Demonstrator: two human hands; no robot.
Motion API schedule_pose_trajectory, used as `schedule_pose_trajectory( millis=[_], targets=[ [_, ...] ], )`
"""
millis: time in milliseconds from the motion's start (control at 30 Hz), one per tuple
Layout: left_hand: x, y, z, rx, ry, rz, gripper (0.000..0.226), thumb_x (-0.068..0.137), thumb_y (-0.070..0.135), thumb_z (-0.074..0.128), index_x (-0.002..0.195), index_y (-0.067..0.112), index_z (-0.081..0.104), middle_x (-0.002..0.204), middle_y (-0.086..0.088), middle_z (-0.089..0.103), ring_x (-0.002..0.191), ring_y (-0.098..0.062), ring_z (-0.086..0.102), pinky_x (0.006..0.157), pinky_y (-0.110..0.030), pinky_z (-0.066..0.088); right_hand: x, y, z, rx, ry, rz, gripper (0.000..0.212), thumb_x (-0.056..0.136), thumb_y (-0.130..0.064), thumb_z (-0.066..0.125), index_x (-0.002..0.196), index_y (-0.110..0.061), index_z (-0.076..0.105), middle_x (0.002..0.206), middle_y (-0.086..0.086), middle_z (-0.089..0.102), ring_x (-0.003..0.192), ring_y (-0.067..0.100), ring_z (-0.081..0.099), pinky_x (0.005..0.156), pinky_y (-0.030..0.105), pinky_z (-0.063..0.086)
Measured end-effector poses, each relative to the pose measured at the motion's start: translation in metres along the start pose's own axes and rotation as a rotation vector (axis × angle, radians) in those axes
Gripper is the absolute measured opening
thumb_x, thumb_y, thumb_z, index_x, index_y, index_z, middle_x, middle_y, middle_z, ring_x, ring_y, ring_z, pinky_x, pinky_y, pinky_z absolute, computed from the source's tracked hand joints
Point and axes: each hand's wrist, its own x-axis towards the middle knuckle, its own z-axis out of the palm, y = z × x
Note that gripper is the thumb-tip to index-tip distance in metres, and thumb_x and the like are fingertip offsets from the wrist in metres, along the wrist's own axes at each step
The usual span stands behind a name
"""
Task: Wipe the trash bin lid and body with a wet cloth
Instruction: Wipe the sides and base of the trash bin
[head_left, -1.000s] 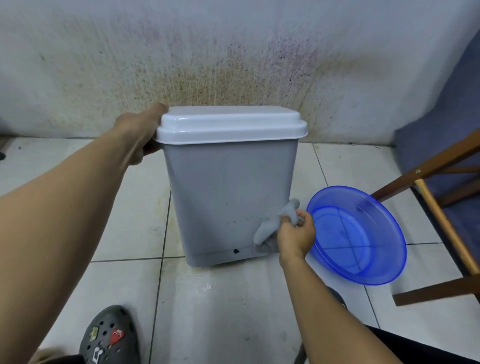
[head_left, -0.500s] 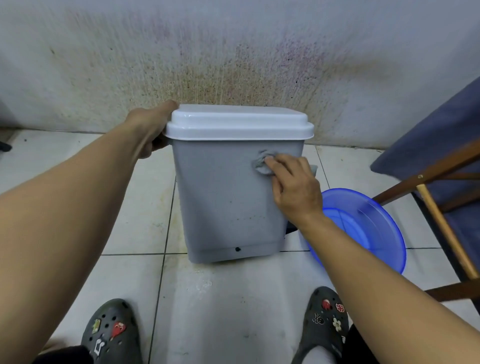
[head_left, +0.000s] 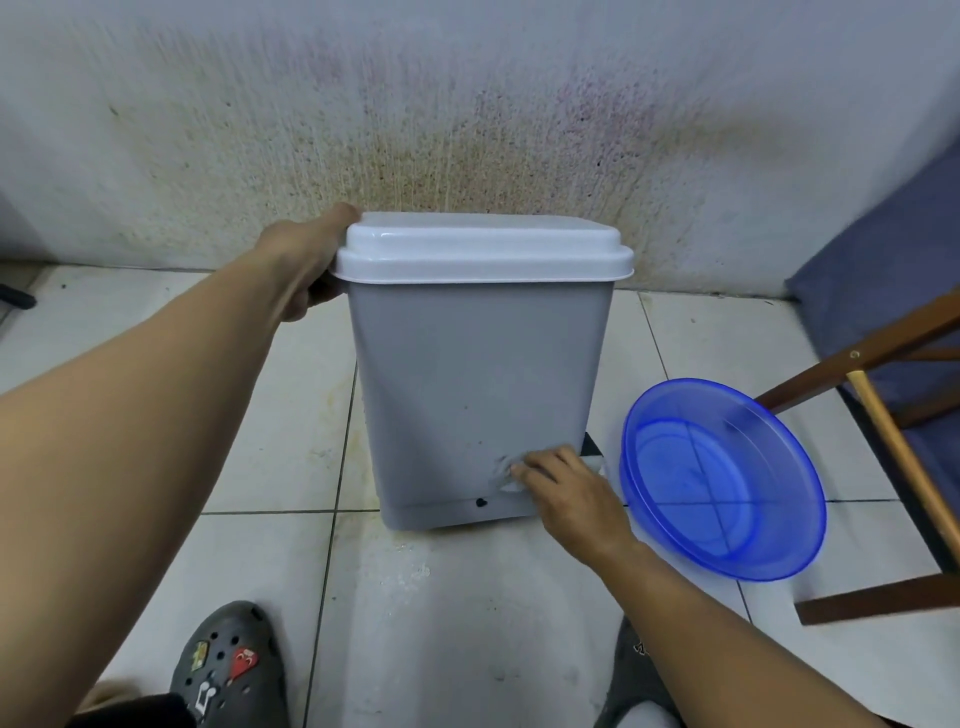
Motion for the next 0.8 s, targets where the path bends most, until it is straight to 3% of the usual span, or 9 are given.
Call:
schedule_pose_trajectory(
  millis=[67, 200, 367, 567, 800],
  targets=[
    [0.000, 0.000, 0.001, 0.002, 0.001, -0.003, 0.048, 0.074, 0.060, 0.076, 0.100, 0.020, 0.068, 0.086, 0.002, 0.068, 0.062, -0.015, 0.067, 0.086, -0.034, 0.064, 0.017, 0.006, -0.016, 0.089, 0.180, 0.092, 0.034, 0.084, -0.003, 0.070, 0.115, -0.016, 0.070, 0.115, -0.002, 0.065, 0.100, 0.023, 0.059, 0.059, 0.034, 0.055],
    [0.000, -0.001, 0.000, -0.008, 0.002, -0.005, 0.052, 0.074, 0.060, 0.076, 0.104, 0.018, 0.069, 0.089, 0.001, 0.069, 0.064, -0.015, 0.068, 0.081, -0.032, 0.065, 0.074, 0.013, -0.059, 0.104, 0.403, 0.185, 0.031, 0.090, -0.009, 0.062, 0.120, -0.015, 0.069, 0.117, 0.003, 0.067, 0.099, 0.030, 0.060, 0.069, 0.040, 0.056],
    [-0.001, -0.001, 0.003, -0.015, 0.002, -0.008, 0.053, 0.071, 0.059, 0.076, 0.104, 0.018, 0.069, 0.086, 0.001, 0.068, 0.059, -0.016, 0.067, 0.082, -0.034, 0.065, 0.136, -0.003, -0.093, 0.056, 0.516, 0.078, 0.033, 0.088, -0.006, 0.064, 0.120, -0.010, 0.070, 0.112, 0.005, 0.067, 0.093, 0.032, 0.059, 0.075, 0.039, 0.051],
    [0.004, -0.001, 0.005, -0.023, 0.006, -0.006, 0.054, 0.071, 0.059, 0.076, 0.106, 0.018, 0.069, 0.084, 0.002, 0.067, 0.061, -0.016, 0.067, 0.084, -0.035, 0.064, 0.133, -0.028, -0.062, 0.074, 0.431, -0.018, 0.033, 0.090, -0.003, 0.063, 0.122, -0.009, 0.070, 0.116, 0.010, 0.067, 0.093, 0.034, 0.059, 0.068, 0.042, 0.055],
    [0.007, -0.001, 0.005, -0.030, 0.001, -0.005, 0.062, 0.069, 0.062, 0.077, 0.112, 0.017, 0.070, 0.087, 0.002, 0.071, 0.060, -0.015, 0.070, 0.082, -0.035, 0.065, 0.057, -0.044, 0.008, 0.039, 0.112, -0.194, 0.046, 0.079, 0.003, 0.064, 0.122, -0.013, 0.066, 0.121, 0.004, 0.062, 0.099, 0.031, 0.057, 0.059, 0.039, 0.056]
  ],
)
